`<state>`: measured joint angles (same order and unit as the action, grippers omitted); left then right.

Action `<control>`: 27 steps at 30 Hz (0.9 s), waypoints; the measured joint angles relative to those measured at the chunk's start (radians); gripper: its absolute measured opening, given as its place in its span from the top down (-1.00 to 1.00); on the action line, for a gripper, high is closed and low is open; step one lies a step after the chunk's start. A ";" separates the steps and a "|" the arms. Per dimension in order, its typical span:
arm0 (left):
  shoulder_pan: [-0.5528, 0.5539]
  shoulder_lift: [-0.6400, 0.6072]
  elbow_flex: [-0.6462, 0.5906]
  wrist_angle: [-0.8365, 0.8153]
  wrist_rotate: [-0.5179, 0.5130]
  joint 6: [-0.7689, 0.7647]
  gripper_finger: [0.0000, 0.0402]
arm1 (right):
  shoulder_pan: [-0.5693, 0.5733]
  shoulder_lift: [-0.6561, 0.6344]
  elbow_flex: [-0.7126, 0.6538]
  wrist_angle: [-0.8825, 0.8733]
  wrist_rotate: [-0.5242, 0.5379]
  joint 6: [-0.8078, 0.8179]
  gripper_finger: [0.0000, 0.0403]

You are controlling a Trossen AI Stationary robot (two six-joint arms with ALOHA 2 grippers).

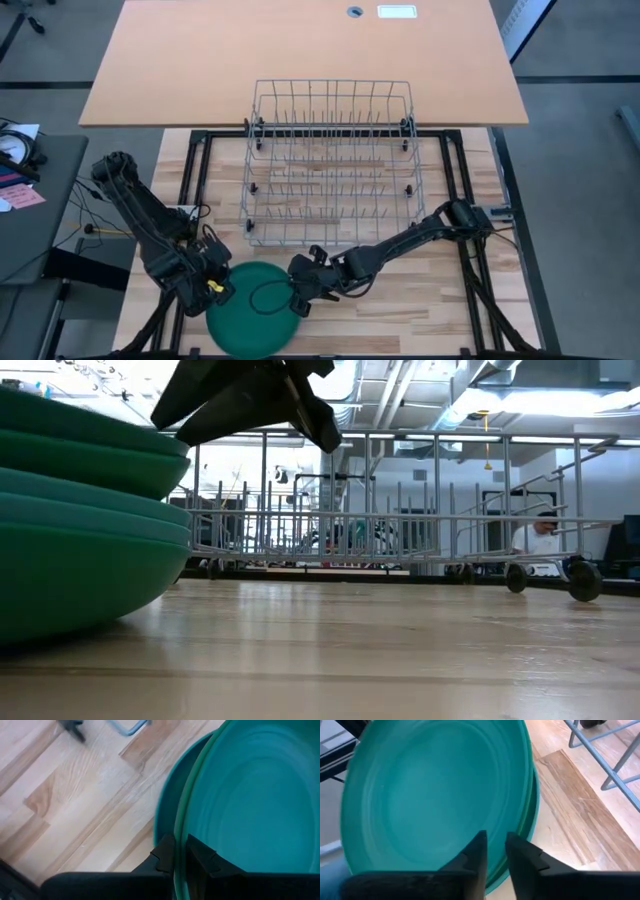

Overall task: Sort dishes
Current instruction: Put the dark blue plate in the dish rack

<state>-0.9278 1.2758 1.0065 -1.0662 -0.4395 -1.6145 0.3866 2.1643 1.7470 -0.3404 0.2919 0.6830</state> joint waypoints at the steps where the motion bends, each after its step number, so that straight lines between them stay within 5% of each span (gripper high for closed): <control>1: 0.000 0.000 0.007 0.000 -0.017 0.009 0.93 | 0.000 0.000 0.000 0.000 0.000 0.000 0.52; 8: 0.000 0.000 0.032 0.000 -0.062 0.037 0.93 | -0.002 -0.001 0.000 0.001 0.008 -0.017 0.30; 27: 0.001 0.000 0.032 0.003 -0.063 0.040 0.93 | 0.000 -0.001 0.000 0.000 0.026 -0.056 0.15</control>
<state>-0.9272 1.2761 1.0389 -1.0634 -0.5022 -1.5749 0.3862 2.1632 1.7470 -0.3405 0.3178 0.6268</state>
